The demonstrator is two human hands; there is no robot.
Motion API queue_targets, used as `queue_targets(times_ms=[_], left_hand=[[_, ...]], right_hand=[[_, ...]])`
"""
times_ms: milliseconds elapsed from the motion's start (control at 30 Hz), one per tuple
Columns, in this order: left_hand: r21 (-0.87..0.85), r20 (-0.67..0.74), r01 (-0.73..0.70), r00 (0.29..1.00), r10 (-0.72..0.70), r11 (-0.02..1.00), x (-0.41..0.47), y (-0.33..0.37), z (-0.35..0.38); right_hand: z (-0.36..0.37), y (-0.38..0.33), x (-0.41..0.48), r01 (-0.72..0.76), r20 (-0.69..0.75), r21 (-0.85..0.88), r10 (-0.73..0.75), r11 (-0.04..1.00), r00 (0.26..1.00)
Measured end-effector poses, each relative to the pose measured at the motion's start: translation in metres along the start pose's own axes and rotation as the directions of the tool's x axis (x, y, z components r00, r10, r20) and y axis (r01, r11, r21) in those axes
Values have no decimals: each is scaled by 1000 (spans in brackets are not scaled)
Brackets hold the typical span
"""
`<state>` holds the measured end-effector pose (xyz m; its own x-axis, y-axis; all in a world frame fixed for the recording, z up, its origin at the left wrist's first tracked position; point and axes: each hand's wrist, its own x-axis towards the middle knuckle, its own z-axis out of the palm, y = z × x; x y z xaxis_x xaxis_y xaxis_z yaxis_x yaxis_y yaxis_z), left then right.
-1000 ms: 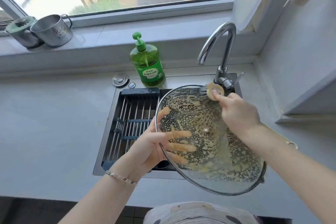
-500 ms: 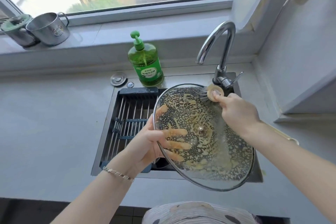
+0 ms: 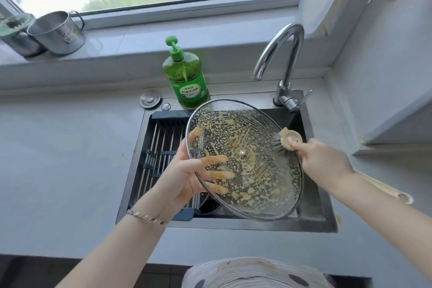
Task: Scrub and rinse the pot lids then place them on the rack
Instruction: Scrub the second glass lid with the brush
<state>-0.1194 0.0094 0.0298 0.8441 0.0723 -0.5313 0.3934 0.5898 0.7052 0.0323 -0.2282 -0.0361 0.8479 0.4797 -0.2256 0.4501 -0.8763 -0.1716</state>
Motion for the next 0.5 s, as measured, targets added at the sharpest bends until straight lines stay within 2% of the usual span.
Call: queue_targets(times_ms=[100, 167, 200, 233, 300, 367, 433, 500], left_hand=[[53, -90, -37, 995, 41, 998, 7, 1, 1], [94, -141, -19, 989, 32, 995, 10, 0, 1], [95, -162, -5, 987, 20, 995, 10, -1, 1], [77, -179, 7, 984, 7, 997, 10, -2, 0], [-6, -211, 6, 977, -7, 1000, 10, -4, -2], [-97, -236, -22, 972, -1, 995, 9, -7, -4], [-168, -253, -49, 967, 5, 985, 10, -9, -5], [-192, -248, -50, 969, 0, 980, 11, -7, -1]], right_hand=[[12, -2, -24, 55, 200, 33, -61, 998, 978], [21, -2, -33, 26, 319, 281, -119, 959, 940], [23, -1, -33, -36, 336, 452, -133, 891, 932], [24, 1, -30, -96, 299, 594, -108, 799, 948], [25, 7, -20, -221, 202, 764, 99, 606, 974], [29, 11, -12, -396, 297, 836, 294, 379, 908], [31, 7, -6, -532, 471, 833, 311, 150, 825], [31, 0, -1, -589, 582, 807, 220, -42, 782]])
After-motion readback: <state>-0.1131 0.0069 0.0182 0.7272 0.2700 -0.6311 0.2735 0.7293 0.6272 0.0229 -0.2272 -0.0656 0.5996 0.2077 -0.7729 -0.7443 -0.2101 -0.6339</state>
